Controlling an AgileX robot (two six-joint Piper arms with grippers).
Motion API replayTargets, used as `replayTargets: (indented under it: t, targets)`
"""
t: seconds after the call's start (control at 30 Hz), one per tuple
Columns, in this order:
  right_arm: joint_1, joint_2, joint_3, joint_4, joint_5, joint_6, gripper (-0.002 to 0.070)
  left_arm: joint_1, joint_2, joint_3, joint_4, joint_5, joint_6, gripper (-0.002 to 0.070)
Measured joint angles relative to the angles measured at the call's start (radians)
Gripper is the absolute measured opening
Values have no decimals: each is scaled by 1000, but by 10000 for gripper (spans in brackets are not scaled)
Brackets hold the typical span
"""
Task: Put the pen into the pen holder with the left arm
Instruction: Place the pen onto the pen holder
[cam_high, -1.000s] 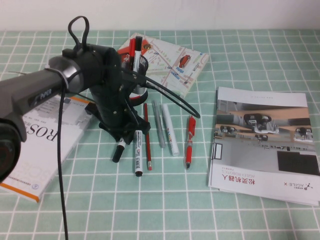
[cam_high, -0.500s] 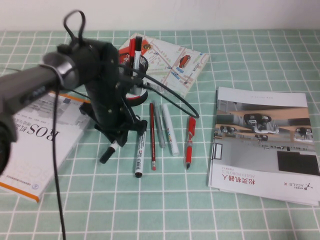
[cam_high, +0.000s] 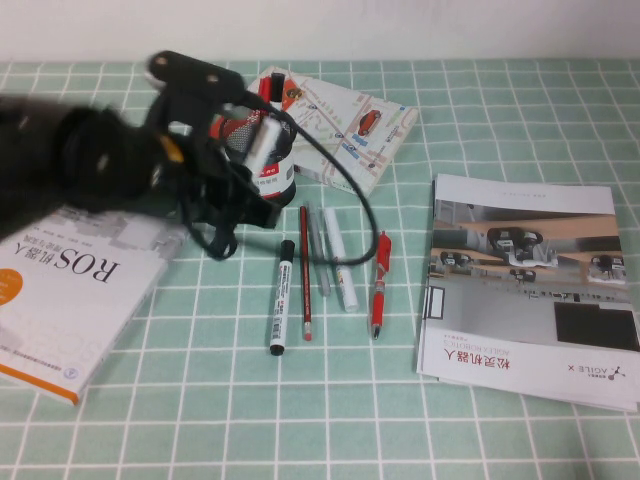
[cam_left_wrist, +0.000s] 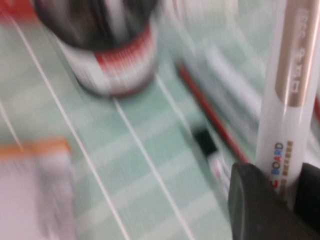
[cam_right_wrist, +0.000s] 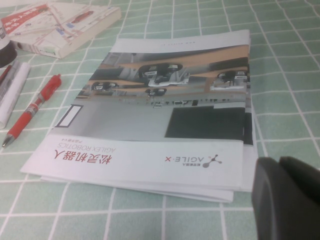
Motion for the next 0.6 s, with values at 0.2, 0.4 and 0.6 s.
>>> replayTargets:
  t: [0.2, 0.4, 0.6]
  targets:
    - [0, 0, 0, 0, 0, 0, -20, 0, -84, 231, -4, -583, 2, 115]
    - [0, 0, 0, 0, 0, 0, -20, 0, 1, 265, -9, -1027, -28, 115]
    - [0, 0, 0, 0, 0, 0, -20, 27, 152, 153, -10, -1115, -104, 115]
